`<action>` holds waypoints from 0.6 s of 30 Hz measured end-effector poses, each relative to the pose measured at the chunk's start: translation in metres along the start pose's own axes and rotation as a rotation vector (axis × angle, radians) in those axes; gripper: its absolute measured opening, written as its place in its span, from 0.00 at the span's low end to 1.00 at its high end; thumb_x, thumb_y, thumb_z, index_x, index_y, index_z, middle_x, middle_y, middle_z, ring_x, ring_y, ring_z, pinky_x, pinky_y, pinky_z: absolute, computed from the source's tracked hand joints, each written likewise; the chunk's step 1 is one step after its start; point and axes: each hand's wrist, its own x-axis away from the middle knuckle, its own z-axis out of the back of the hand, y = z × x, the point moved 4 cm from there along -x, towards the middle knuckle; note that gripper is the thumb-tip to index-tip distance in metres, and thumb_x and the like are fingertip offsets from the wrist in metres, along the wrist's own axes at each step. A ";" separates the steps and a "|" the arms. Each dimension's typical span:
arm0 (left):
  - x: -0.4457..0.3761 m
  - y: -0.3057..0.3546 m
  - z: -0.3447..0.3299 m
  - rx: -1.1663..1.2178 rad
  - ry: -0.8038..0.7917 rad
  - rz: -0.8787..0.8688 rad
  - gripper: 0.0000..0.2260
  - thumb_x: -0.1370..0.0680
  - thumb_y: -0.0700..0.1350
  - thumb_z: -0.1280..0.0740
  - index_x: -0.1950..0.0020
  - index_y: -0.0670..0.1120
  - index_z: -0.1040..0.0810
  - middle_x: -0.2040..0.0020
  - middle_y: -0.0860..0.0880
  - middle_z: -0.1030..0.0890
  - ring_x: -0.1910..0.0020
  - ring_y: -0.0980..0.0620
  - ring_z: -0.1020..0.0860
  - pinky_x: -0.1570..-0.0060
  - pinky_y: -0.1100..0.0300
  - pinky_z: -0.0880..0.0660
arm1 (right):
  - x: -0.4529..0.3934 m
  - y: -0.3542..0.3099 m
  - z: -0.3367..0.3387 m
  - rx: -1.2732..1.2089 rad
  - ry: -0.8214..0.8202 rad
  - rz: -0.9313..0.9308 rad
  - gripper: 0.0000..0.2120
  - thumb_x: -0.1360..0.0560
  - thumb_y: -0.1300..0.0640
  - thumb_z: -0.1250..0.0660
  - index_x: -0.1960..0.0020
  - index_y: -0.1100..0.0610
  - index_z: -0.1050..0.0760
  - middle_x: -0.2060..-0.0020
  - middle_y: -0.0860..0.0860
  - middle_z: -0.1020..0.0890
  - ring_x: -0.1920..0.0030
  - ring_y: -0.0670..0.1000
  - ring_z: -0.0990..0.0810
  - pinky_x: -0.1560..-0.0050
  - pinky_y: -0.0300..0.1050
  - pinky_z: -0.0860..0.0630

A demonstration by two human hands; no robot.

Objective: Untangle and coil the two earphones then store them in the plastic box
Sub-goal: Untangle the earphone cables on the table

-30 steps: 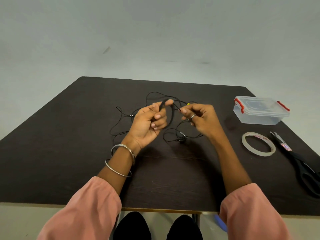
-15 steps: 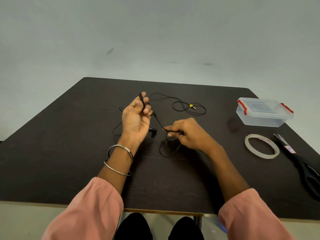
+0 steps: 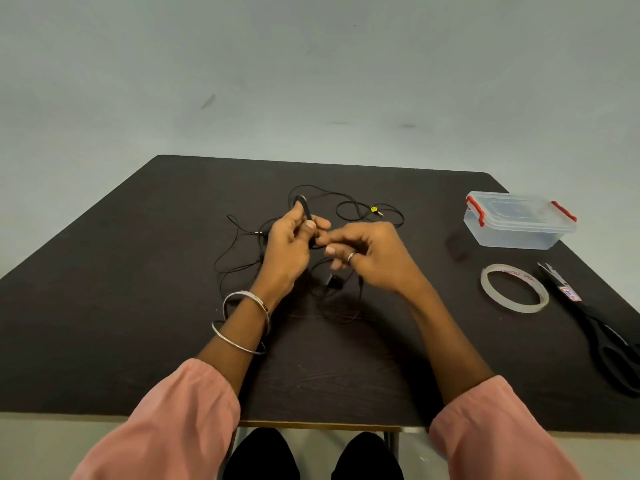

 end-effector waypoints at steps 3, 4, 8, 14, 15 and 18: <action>0.002 -0.003 -0.005 -0.178 -0.094 -0.072 0.13 0.18 0.34 0.44 0.43 0.47 0.24 0.58 0.48 0.21 0.60 0.57 0.23 0.54 0.58 0.23 | 0.000 -0.002 0.013 -0.321 0.153 -0.101 0.09 0.25 0.72 0.35 0.47 0.68 0.21 0.62 0.62 0.17 0.68 0.51 0.18 0.64 0.46 0.19; 0.003 -0.003 -0.007 -0.208 -0.128 -0.083 0.13 0.18 0.33 0.44 0.39 0.44 0.25 0.59 0.50 0.21 0.62 0.59 0.23 0.56 0.60 0.24 | 0.000 -0.002 0.018 -0.390 0.195 -0.123 0.09 0.25 0.72 0.36 0.47 0.68 0.21 0.64 0.62 0.18 0.69 0.51 0.18 0.67 0.44 0.19; 0.008 -0.003 -0.016 -0.219 -0.267 -0.068 0.16 0.17 0.34 0.47 0.34 0.47 0.31 0.56 0.50 0.21 0.66 0.56 0.22 0.60 0.59 0.24 | 0.002 0.004 0.032 -0.359 0.275 -0.144 0.06 0.25 0.67 0.33 0.49 0.64 0.19 0.63 0.58 0.16 0.73 0.48 0.24 0.76 0.39 0.28; 0.011 -0.005 -0.020 -0.206 -0.387 0.040 0.19 0.17 0.36 0.48 0.26 0.41 0.37 0.57 0.49 0.21 0.70 0.57 0.27 0.64 0.66 0.29 | 0.003 0.003 0.040 -0.275 0.300 -0.039 0.07 0.28 0.67 0.29 0.49 0.63 0.19 0.61 0.53 0.15 0.61 0.46 0.16 0.60 0.36 0.22; 0.012 -0.002 -0.021 -0.173 -0.409 0.052 0.18 0.16 0.37 0.48 0.26 0.42 0.35 0.59 0.49 0.22 0.70 0.57 0.29 0.64 0.66 0.30 | 0.003 0.003 0.042 -0.256 0.298 -0.033 0.08 0.28 0.67 0.29 0.49 0.62 0.19 0.59 0.52 0.15 0.58 0.48 0.16 0.56 0.39 0.21; 0.015 0.005 -0.024 -0.118 -0.485 0.070 0.15 0.16 0.42 0.47 0.32 0.46 0.29 0.63 0.49 0.25 0.71 0.58 0.33 0.66 0.66 0.33 | 0.003 0.008 0.047 -0.147 0.281 -0.023 0.09 0.27 0.66 0.29 0.48 0.58 0.19 0.55 0.50 0.15 0.54 0.48 0.16 0.50 0.43 0.20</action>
